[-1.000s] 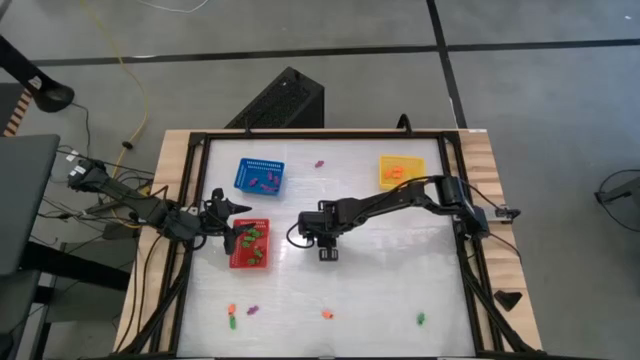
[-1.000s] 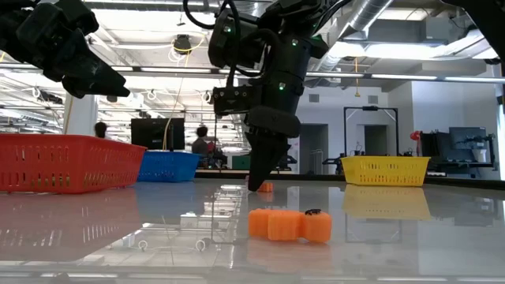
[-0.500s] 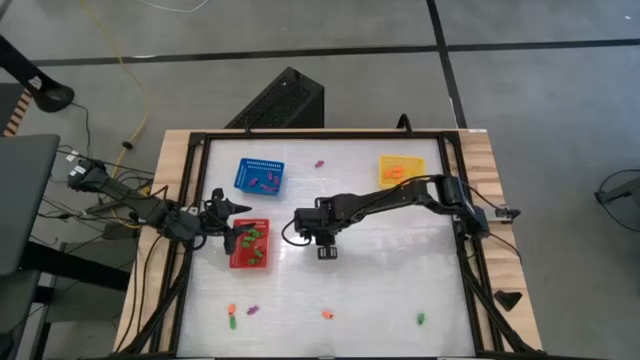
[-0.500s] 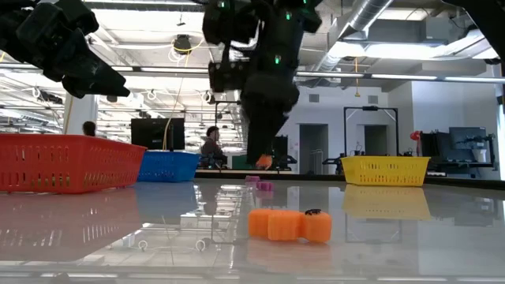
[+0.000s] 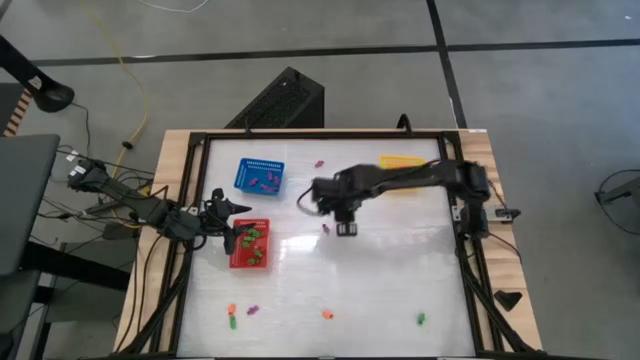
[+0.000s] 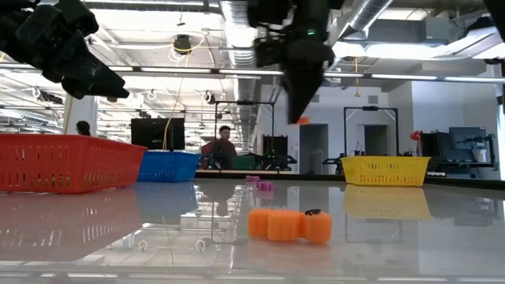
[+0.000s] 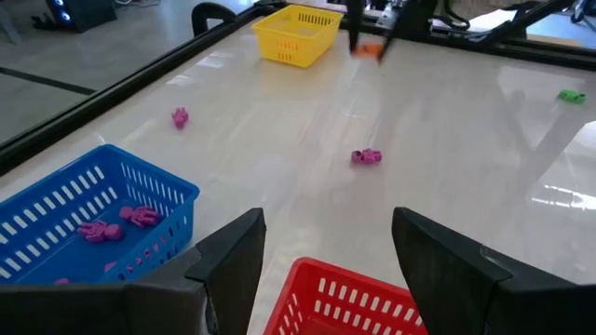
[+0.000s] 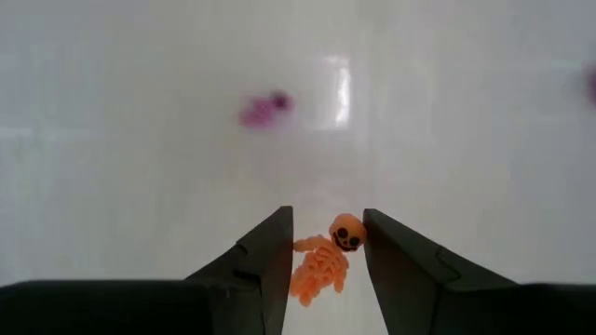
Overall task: Sort Halloween decoration
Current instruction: Put the orange skeleton toy into the yellow bin, then put the violet skeleton toy into the blue bin
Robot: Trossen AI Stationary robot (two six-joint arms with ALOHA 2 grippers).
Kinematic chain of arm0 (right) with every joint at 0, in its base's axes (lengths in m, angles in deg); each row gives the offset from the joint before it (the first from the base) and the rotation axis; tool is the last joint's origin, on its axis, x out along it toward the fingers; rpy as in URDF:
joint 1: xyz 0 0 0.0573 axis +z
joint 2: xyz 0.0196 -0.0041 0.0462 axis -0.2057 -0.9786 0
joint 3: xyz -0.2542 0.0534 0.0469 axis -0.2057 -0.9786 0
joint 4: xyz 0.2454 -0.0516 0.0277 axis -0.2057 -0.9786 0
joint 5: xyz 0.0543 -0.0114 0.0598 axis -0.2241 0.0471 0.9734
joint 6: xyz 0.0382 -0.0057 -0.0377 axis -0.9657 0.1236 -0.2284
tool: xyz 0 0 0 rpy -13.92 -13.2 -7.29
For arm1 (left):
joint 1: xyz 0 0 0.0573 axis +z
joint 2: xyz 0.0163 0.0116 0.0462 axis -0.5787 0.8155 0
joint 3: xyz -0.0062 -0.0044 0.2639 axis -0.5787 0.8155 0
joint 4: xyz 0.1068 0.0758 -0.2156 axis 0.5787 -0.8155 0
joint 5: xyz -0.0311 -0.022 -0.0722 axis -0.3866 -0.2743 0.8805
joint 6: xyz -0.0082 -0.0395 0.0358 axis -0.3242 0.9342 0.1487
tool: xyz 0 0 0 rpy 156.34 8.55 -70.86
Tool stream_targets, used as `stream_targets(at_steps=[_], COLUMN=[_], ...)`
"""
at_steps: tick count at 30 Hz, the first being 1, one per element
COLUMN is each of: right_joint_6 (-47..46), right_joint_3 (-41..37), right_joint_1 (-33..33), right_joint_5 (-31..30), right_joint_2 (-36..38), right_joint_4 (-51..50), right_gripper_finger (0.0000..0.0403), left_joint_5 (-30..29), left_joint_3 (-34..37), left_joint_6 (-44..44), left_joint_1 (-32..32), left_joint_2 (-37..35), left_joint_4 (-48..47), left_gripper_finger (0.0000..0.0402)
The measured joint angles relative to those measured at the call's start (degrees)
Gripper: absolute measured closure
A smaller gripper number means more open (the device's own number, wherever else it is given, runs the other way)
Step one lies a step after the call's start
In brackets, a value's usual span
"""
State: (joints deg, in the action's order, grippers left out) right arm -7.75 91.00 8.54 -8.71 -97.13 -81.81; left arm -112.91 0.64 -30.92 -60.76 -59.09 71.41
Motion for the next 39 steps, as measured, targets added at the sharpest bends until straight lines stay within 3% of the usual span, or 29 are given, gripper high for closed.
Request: stream_targets(at_steps=[11, 16, 21, 27, 31, 39], right_joint_6=[-2.99, -6.65, -7.62, -8.94, -11.96, -24.56], right_joint_3=[-25.95, -29.36, -29.33, -29.33, -29.14, -28.40], right_joint_1=[-20.49, -28.87, -32.75, -33.54, -31.30, -15.76], right_joint_5=[-0.40, -0.32, -0.19, 0.05, 2.93, 5.86], right_joint_2=[21.68, 23.04, 21.53, 20.87, 21.33, 20.82], right_joint_4=[7.55, 9.38, 9.73, 10.00, 9.90, 19.98], right_gripper_finger=[0.0242, 0.0237, 0.0210, 0.0167, 0.0160, 0.0168], left_joint_5=[-0.36, -0.88, -1.24, -1.24, -1.24, -1.24], left_joint_3=[0.00, 0.00, 0.00, 0.00, 0.00, 0.00], left_joint_6=[0.53, 0.83, 0.86, 0.91, 0.66, 0.43], left_joint_1=[0.00, -0.01, 0.00, 0.00, 0.01, 0.01], left_joint_2=[0.01, 0.01, 0.01, 0.01, 0.01, 0.01], left_joint_4=[-0.50, -0.47, -0.49, -0.49, -0.50, -0.50], left_gripper_finger=[0.0175, 0.0175, 0.0175, 0.0175, 0.0175, 0.0175])
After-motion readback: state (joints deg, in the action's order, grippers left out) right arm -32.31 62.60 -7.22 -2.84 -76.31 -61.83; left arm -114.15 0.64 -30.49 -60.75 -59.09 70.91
